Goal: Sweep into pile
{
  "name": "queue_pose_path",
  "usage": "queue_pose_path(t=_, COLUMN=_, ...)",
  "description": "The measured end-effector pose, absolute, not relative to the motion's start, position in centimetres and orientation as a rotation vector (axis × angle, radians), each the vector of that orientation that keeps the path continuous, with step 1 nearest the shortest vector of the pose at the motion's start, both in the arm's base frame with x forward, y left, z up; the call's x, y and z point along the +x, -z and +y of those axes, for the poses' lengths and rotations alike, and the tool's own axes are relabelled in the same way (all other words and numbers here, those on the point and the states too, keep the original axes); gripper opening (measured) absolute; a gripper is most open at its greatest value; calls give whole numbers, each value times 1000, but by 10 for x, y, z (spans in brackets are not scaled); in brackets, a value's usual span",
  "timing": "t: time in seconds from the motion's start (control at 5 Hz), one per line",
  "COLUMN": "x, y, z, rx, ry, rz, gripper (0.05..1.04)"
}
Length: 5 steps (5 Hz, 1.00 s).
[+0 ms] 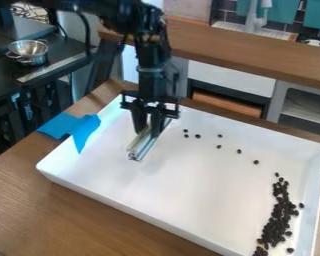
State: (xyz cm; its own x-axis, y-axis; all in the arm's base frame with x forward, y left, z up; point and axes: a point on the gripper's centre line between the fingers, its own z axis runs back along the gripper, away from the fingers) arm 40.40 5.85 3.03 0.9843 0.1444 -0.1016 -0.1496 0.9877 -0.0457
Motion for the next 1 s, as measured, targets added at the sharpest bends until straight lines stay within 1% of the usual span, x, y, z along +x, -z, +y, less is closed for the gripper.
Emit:
queue_pose_path(t=0.2, x=414, y=-15, z=75, rx=-23, ry=-194, rz=89, gripper=361)
queue_pose_path(t=0.4, x=423, y=-8, z=77, rx=-3, ry=-223, rz=89, gripper=361)
queue_pose_path(t=0.6, x=429, y=-4, z=73, rx=4, ry=-233, rz=100, gripper=361)
queue_pose_path(t=1.0, x=432, y=-4, z=48, rx=-6, ry=-230, rz=125, gripper=361)
